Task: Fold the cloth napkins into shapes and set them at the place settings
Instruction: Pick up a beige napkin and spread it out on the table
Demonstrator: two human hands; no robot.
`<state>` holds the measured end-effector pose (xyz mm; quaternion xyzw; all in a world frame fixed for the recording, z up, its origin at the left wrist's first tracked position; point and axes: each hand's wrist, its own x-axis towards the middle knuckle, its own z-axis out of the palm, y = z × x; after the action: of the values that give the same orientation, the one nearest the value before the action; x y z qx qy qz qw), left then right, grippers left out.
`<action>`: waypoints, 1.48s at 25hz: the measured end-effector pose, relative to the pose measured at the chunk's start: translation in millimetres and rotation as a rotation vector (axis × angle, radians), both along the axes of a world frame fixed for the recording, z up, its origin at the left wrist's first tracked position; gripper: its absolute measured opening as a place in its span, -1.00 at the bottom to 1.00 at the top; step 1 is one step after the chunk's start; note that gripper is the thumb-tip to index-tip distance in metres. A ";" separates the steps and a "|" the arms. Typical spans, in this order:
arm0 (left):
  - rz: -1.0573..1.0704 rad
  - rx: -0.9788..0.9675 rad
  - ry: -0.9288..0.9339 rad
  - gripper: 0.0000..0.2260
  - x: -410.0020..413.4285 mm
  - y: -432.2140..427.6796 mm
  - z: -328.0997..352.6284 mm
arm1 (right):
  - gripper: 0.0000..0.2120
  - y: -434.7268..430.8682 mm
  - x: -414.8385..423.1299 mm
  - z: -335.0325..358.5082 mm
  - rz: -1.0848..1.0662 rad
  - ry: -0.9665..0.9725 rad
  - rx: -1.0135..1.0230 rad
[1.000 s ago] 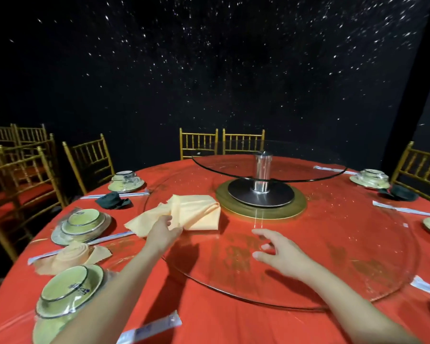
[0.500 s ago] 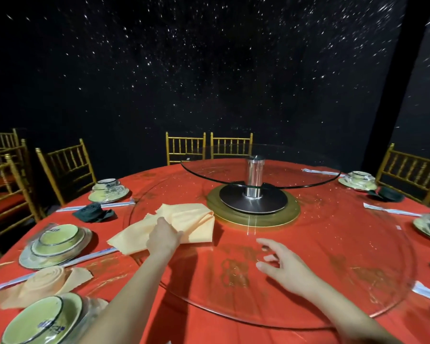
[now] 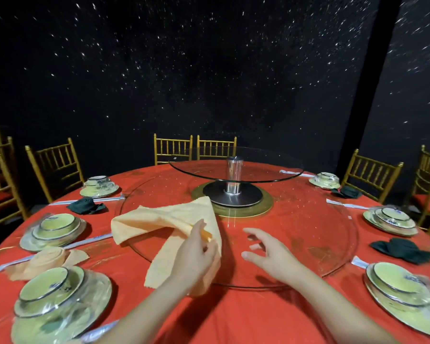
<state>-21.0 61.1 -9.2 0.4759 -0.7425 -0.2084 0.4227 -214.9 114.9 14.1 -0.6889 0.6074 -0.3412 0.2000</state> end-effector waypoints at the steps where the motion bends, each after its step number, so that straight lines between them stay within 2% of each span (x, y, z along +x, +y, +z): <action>1: -0.007 0.007 0.016 -0.41 -2.6 14.9 -0.7 | -0.47 10.8 3.8 -2.9 0.024 -0.008 0.023; 3: -0.018 -0.004 -0.011 -0.35 -2.9 41.7 -1.7 | -0.48 34.9 11.9 -10.0 0.078 -0.059 0.049; 7: -0.038 -0.046 -0.170 -0.29 6.6 96.8 -13.8 | -0.75 65.8 17.9 -17.2 -0.012 -0.164 -0.036; 11: -0.042 0.157 -0.081 -0.19 22.3 139.4 -37.4 | -0.81 74.0 27.2 -26.1 -0.040 -0.139 -0.034; 13: -0.022 0.227 -0.068 -0.24 35.5 144.3 -46.3 | -0.75 73.1 39.0 -32.8 -0.045 -0.071 0.003; 17: 0.140 0.341 0.025 -0.56 67.4 119.6 -54.7 | -0.57 65.0 56.9 -48.7 -0.105 0.082 0.065; 20: 0.161 0.315 0.044 -0.61 77.7 92.9 -58.2 | -0.40 60.0 76.5 -58.7 -0.180 0.153 0.057; 23: 0.089 0.316 -0.164 -0.58 82.0 74.0 -64.8 | -0.27 57.3 106.0 -64.9 -0.147 0.459 0.086; 25: 0.016 0.296 -0.398 -0.55 83.0 72.8 -76.5 | -0.46 53.5 106.3 -64.8 -0.175 0.585 0.117; 26: -0.003 0.264 -0.486 -0.54 81.4 76.3 -80.7 | -0.62 52.4 98.9 -62.1 -0.199 0.571 0.112; 28: -0.017 0.201 -0.554 -0.52 74.3 83.5 -83.8 | -0.87 53.8 74.8 -58.6 -0.279 0.351 0.070; 29: -0.039 0.196 -0.547 -0.51 68.9 87.2 -82.3 | -0.88 55.6 60.7 -56.0 -0.320 0.188 0.023; 32: -0.065 0.261 -0.330 -0.49 47.1 100.0 -63.6 | -0.84 54.5 21.4 -42.4 -0.343 -0.148 -0.230; 35: 0.032 0.428 0.230 -0.54 31.0 100.4 -20.1 | -0.88 65.1 12.8 -19.2 -0.088 -0.275 -0.289; 37: 0.064 0.558 0.603 -0.55 31.6 92.6 14.9 | -0.92 78.7 25.1 -13.7 0.104 -0.182 -0.216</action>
<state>10.7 153.8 5.7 0.5125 -0.4851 -0.5189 0.4824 -189.7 193.6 0.4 -0.7033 0.5100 -0.4546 0.1964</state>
